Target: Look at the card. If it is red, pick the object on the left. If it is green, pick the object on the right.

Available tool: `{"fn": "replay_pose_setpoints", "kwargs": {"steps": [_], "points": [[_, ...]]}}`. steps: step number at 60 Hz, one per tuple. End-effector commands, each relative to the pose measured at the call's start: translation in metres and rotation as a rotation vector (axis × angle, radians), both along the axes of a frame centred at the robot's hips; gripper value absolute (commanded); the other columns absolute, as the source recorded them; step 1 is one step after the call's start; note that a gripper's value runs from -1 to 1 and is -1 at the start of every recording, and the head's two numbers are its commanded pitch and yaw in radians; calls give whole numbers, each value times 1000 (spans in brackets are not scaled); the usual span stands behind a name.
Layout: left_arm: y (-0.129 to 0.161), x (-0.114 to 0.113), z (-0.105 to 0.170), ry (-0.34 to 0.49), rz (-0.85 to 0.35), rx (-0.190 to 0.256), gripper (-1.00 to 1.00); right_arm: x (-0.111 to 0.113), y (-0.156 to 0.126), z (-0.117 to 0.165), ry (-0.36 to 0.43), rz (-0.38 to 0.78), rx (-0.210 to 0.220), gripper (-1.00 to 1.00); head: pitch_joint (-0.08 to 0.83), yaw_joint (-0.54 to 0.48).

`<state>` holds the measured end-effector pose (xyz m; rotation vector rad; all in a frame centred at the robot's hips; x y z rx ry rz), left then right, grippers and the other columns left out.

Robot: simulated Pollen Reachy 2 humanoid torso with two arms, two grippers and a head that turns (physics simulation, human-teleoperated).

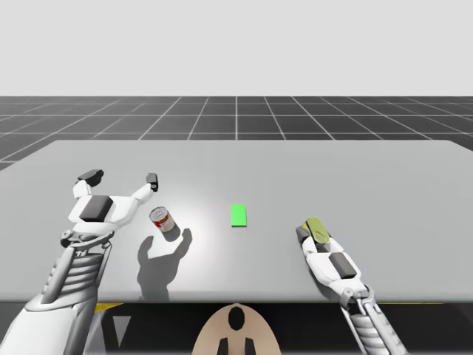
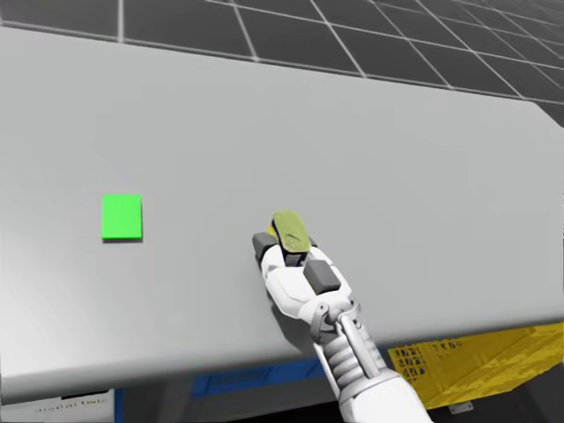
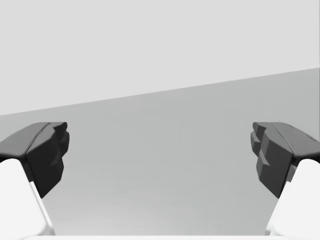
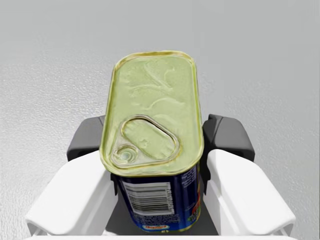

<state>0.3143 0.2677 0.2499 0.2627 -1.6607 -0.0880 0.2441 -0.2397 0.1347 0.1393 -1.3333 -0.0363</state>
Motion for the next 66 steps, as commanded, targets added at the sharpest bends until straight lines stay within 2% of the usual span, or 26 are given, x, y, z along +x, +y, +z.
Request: {"fn": "replay_pose_setpoints", "kwargs": {"steps": [1, 11, 26, 34, 43, 53, 66], "points": [[0, 0, 0, 2, -1, 2, -1000, -2, 4, -6, 28, -7, 31, 1000, 617, -381], [-3, 0, -3, 7, -3, 7, -1000, -3, 4, -6, 30, -5, 30, 1000, 433, -391], [-4, 0, -3, 7, -5, 7, -1000, -4, 4, -6, 22, -8, 23, 1000, 365, -422], [-4, 1, -3, 7, -5, 3, -1000, -8, 7, 8, -7, 2, 21, 1000, 347, -424], [-3, 1, -2, 8, -4, -1, -1000, -12, 6, 57, -97, 15, 24, 1000, 340, -429], [-2, 0, -1, 5, -4, -6, -1000, -20, 2, 134, -267, 17, 16, 1000, 335, -430], [-2, 0, -1, 6, -8, -6, -1000, -40, 2, 194, -409, 22, 32, 1000, 330, -429]]}}
